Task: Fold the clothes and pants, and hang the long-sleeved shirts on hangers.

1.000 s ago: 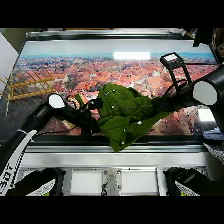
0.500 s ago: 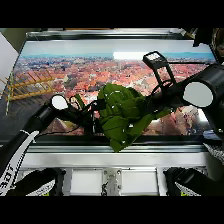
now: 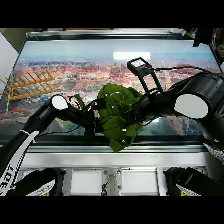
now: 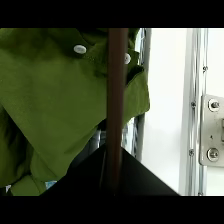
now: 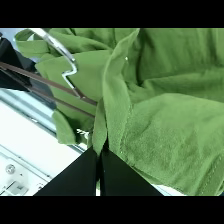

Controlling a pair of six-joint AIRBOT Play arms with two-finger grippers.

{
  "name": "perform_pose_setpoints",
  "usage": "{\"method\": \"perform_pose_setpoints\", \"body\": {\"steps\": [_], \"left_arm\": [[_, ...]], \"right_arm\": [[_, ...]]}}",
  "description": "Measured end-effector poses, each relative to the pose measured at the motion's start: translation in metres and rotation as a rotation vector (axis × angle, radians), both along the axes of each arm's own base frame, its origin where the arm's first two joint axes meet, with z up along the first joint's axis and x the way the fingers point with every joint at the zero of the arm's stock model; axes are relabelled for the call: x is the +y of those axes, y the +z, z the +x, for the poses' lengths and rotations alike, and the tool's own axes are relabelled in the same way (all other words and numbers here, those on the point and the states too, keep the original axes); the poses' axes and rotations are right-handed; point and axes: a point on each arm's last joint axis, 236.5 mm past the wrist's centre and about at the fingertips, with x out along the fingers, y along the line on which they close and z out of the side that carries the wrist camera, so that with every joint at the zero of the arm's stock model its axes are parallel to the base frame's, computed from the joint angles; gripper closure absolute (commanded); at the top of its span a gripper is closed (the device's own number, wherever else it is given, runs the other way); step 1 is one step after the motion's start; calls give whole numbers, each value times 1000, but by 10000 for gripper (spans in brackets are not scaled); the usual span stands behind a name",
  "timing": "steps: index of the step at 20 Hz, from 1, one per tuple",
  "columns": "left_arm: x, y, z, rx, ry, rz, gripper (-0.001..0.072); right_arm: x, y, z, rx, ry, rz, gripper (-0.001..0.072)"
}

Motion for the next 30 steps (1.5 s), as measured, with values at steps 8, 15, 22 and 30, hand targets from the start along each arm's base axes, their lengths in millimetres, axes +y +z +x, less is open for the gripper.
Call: {"method": "perform_pose_setpoints", "body": {"steps": [8, 15, 22, 30], "left_arm": [[14, 4, -1, 51, 11, 6, 696], [11, 34, 18, -25, 2, -24, 695], [11, 29, 14, 32, -33, -13, 694], [12, 13, 8, 116, -57, 8, 694]], "right_arm": [[7, 4, 0, -8, 3, 31, 697], [16, 14, 12, -60, -4, 81, 667], [21, 42, 14, -126, 43, 125, 171], [-25, 82, 22, -111, 193, 215, 176]]}}
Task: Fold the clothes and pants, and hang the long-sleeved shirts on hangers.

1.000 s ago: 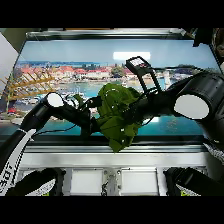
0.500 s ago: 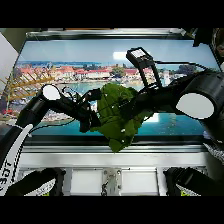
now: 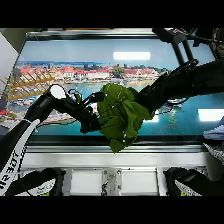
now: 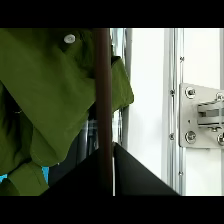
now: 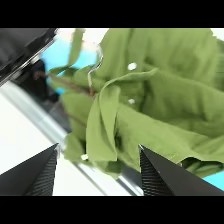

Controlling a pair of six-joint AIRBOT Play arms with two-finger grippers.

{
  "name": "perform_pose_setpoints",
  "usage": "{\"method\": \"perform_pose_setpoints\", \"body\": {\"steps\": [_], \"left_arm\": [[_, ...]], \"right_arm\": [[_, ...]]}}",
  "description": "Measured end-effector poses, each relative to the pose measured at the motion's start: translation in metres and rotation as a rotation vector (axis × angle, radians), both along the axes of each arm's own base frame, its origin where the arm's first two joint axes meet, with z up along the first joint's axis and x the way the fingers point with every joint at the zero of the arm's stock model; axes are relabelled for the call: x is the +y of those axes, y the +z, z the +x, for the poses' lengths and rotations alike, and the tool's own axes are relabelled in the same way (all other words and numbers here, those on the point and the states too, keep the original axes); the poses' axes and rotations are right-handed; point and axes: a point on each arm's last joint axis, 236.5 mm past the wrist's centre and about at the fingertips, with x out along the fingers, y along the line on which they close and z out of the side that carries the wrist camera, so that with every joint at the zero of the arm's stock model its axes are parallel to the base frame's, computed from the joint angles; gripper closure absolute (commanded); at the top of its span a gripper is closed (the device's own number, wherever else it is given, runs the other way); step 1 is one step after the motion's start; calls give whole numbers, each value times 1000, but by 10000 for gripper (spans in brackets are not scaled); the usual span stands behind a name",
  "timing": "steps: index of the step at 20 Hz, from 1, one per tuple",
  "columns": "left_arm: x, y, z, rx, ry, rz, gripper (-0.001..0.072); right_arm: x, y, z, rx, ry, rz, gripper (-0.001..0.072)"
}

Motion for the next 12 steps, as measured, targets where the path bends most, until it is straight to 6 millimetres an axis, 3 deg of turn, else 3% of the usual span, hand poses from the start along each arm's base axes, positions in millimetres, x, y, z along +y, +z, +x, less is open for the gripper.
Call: {"method": "perform_pose_setpoints", "body": {"steps": [7, 9, 12], "left_arm": [[0, -2, -1, 11, -4, 3, 694], [0, -2, -1, 11, -5, 2, 694], [0, -2, -1, 11, -5, 2, 694]], "right_arm": [[-19, 17, 27, 4, 21, 175, 175], [-25, 13, 32, -38, 70, 158, 175], [-48, -8, 34, -59, 157, 119, 175]]}}
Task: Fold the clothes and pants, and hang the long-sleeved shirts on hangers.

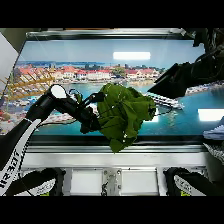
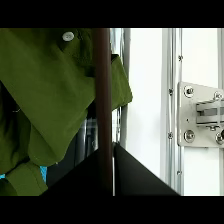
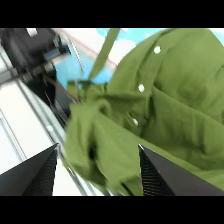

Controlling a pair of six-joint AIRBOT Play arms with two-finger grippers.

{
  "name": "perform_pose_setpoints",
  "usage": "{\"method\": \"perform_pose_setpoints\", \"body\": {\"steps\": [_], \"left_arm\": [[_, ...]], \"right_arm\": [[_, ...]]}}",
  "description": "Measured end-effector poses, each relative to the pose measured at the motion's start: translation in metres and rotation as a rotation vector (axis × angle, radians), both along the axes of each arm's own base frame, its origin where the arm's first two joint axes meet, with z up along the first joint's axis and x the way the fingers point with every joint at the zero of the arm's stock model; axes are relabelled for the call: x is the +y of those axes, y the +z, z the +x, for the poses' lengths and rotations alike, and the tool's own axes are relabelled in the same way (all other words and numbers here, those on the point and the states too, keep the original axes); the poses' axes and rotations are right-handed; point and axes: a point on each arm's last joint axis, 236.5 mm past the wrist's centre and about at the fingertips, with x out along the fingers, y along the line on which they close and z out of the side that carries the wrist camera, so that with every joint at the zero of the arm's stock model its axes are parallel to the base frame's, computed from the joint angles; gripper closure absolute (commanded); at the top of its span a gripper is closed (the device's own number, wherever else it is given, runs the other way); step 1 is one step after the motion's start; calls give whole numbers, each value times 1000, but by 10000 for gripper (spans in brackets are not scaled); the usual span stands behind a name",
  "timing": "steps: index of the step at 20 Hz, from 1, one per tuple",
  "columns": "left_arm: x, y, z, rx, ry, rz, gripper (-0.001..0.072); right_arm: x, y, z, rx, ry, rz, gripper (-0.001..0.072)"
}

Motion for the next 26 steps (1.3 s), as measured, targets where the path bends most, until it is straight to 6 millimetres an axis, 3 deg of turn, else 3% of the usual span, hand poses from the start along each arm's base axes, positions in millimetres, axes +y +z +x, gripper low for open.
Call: {"method": "perform_pose_setpoints", "body": {"steps": [8, 11, 18, 26], "left_arm": [[0, 0, 0, 0, -1, 0, 694], [0, 0, 0, 0, -1, 0, 694], [0, 0, 0, 1, -1, 0, 694], [0, 0, -1, 3, -2, 1, 694]], "right_arm": [[-75, -68, 0, -45, 104, 185, 175], [-88, -95, -6, -104, 150, 229, 175], [-79, -139, -12, -117, 259, 323, 175], [-47, -146, -6, -123, 350, 460, 175]]}}
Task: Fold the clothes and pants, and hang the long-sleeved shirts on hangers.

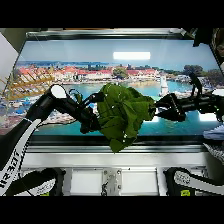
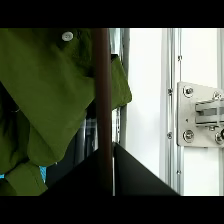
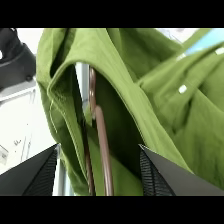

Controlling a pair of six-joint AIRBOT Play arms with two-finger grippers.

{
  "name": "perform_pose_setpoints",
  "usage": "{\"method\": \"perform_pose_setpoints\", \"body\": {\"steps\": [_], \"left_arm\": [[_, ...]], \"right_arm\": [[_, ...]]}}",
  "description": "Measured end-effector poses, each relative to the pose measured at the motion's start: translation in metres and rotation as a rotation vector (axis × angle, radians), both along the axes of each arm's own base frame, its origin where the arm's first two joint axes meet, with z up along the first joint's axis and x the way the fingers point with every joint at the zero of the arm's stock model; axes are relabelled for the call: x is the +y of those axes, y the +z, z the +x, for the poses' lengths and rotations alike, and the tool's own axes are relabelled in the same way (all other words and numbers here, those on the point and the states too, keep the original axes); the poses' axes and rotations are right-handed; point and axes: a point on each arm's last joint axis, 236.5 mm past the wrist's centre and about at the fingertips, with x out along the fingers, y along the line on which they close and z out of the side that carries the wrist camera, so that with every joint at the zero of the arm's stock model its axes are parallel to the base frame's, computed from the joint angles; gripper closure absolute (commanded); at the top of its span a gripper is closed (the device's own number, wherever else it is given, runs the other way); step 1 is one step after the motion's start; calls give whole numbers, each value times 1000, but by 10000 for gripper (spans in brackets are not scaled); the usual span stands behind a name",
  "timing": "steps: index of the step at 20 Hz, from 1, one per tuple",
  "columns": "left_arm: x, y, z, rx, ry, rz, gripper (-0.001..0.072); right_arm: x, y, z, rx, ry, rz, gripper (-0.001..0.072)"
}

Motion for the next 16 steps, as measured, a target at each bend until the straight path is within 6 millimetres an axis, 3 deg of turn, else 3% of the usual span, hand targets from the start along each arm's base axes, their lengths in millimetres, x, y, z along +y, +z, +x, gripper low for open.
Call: {"method": "perform_pose_setpoints", "body": {"steps": [16], "left_arm": [[1, -1, 0, -1, 0, 3, 694]], "right_arm": [[10, -3, 2, 12, 25, 30, 175]]}}
